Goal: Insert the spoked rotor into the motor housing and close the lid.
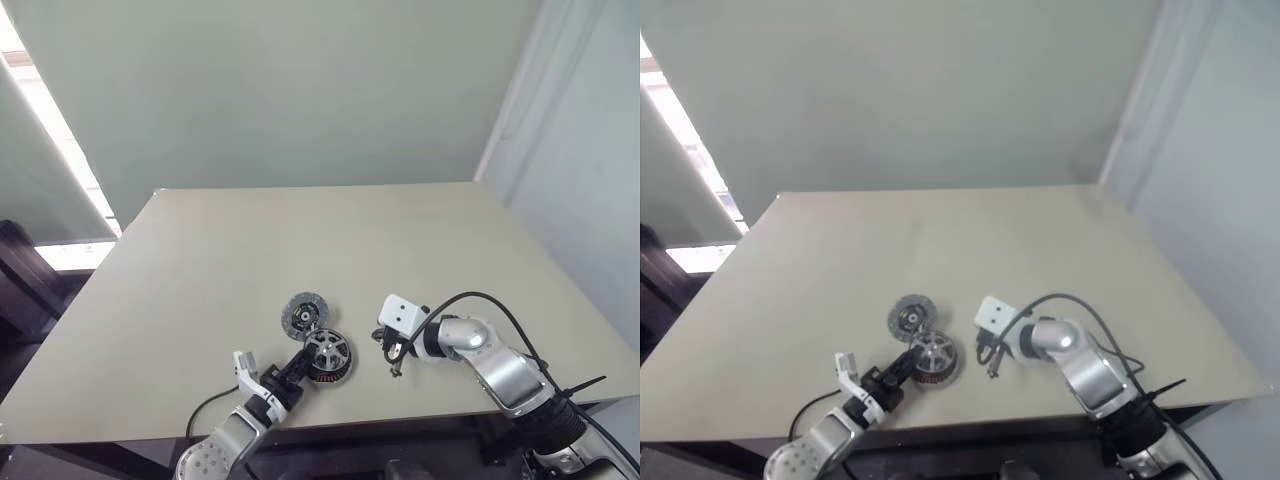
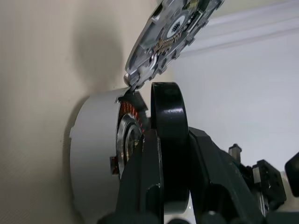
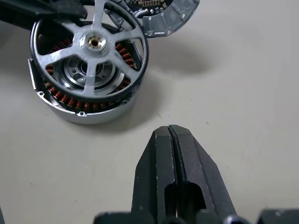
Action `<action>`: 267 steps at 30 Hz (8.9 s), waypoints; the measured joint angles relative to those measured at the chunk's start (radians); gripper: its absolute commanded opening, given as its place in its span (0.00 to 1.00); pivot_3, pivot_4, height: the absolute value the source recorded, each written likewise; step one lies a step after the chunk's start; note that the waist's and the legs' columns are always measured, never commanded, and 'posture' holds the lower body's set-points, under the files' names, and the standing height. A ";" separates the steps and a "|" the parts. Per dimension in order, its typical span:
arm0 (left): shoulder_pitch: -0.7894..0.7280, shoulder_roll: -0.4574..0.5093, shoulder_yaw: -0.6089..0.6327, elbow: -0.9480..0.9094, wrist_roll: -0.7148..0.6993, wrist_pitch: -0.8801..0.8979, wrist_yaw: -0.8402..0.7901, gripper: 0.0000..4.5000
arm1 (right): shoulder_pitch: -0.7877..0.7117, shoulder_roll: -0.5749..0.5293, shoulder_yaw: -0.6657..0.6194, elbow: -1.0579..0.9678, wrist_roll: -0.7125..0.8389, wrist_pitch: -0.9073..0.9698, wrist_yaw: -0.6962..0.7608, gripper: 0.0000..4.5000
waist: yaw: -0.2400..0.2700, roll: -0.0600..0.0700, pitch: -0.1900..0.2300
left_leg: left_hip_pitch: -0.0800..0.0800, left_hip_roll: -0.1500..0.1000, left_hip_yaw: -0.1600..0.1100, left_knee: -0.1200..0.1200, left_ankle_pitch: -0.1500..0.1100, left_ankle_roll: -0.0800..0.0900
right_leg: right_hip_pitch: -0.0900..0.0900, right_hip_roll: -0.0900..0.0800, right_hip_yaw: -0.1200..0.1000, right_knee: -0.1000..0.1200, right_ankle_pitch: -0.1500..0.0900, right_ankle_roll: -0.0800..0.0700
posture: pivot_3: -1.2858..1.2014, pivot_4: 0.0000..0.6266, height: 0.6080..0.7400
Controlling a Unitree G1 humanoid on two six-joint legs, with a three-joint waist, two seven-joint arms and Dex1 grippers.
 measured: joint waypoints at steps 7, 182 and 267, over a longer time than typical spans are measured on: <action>0.011 0.010 0.002 -0.014 -0.001 0.022 0.012 0.08 | 0.000 0.002 0.000 0.000 0.000 0.000 -0.004 0.00 | -0.001 0.000 0.000 | 0.000 0.000 0.000 0.000 0.000 0.000 | 0.000 0.000 0.000 0.000 0.000 0.000 | 0.52 0.00 1.00; 0.250 0.470 -0.132 -0.311 0.733 -0.556 -0.355 1.00 | -0.062 0.281 0.281 0.164 -0.398 -0.185 0.264 0.02 | -0.001 0.003 0.003 | 0.006 0.002 0.001 -0.003 0.000 0.000 | 0.001 0.000 -0.001 0.004 0.000 0.000 | 0.52 0.00 1.00; 0.286 0.454 -0.158 -0.223 0.756 -0.762 -0.435 1.00 | -0.249 0.019 0.436 0.187 -0.218 -0.487 0.191 0.99 | -0.001 0.004 0.004 | 0.003 0.002 0.000 -0.001 0.000 0.000 | 0.000 -0.001 -0.004 0.003 0.000 0.000 | 0.52 0.00 1.00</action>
